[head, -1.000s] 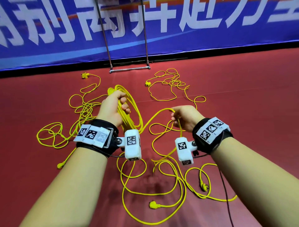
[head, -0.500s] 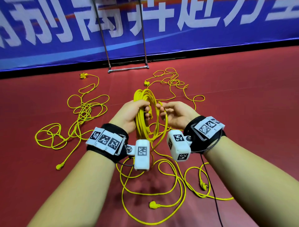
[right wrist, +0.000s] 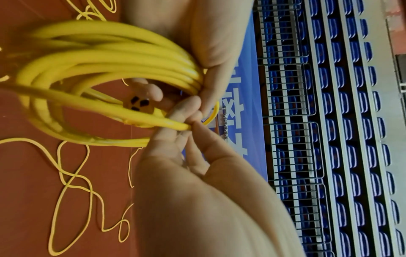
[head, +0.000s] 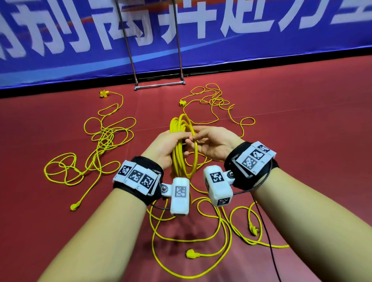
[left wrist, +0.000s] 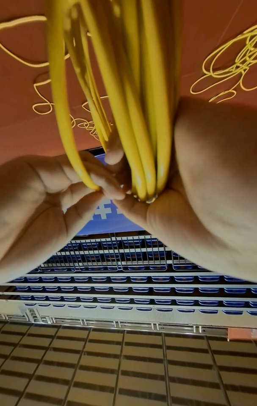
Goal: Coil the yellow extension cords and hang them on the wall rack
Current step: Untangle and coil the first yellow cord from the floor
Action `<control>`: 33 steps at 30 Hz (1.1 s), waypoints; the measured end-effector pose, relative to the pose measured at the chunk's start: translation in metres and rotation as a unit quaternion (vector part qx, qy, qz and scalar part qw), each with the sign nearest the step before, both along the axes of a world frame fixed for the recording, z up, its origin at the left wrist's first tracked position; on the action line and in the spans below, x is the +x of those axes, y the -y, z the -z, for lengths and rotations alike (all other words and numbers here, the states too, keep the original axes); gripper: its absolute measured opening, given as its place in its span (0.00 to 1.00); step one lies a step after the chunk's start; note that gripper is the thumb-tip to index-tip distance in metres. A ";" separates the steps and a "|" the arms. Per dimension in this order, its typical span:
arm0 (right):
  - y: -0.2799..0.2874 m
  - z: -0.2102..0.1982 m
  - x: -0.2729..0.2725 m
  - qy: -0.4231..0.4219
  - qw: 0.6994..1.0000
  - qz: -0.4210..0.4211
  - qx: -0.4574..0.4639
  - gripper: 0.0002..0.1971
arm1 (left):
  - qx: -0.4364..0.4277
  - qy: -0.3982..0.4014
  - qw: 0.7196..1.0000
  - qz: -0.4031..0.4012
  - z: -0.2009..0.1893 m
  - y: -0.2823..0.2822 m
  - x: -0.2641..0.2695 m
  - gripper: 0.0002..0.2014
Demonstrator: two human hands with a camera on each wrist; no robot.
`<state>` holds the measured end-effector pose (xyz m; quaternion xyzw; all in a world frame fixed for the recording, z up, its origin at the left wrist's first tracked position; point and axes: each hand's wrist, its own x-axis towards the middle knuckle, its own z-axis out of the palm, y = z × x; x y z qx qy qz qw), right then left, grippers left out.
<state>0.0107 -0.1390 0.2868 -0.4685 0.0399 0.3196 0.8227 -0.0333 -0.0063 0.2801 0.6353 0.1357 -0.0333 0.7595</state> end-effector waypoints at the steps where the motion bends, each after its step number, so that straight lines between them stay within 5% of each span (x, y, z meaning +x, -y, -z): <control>1: 0.000 0.000 0.001 -0.004 1.000 0.015 0.003 0.25 | 0.000 -0.003 1.000 0.002 0.000 0.000 0.000 0.02; 6: 0.004 -0.005 0.004 0.018 0.997 0.048 -0.059 0.08 | -0.006 -0.008 1.000 0.021 -0.001 0.003 -0.004 0.04; 21: 0.004 -0.014 0.001 0.042 0.998 0.020 -0.036 0.12 | -0.011 0.000 0.995 0.096 0.003 0.010 -0.010 0.06; 24: 0.003 -0.013 0.006 0.019 0.998 0.057 -0.017 0.10 | -0.024 -0.010 0.995 0.094 0.002 0.010 -0.012 0.01; 30: 0.003 -0.012 0.006 0.032 0.997 0.065 0.025 0.12 | -0.061 -0.021 0.998 0.017 0.006 0.007 -0.003 0.05; 33: 0.005 -0.005 0.002 0.132 0.987 0.040 -0.085 0.11 | -0.083 -0.029 0.994 -0.060 0.007 0.001 0.005 0.08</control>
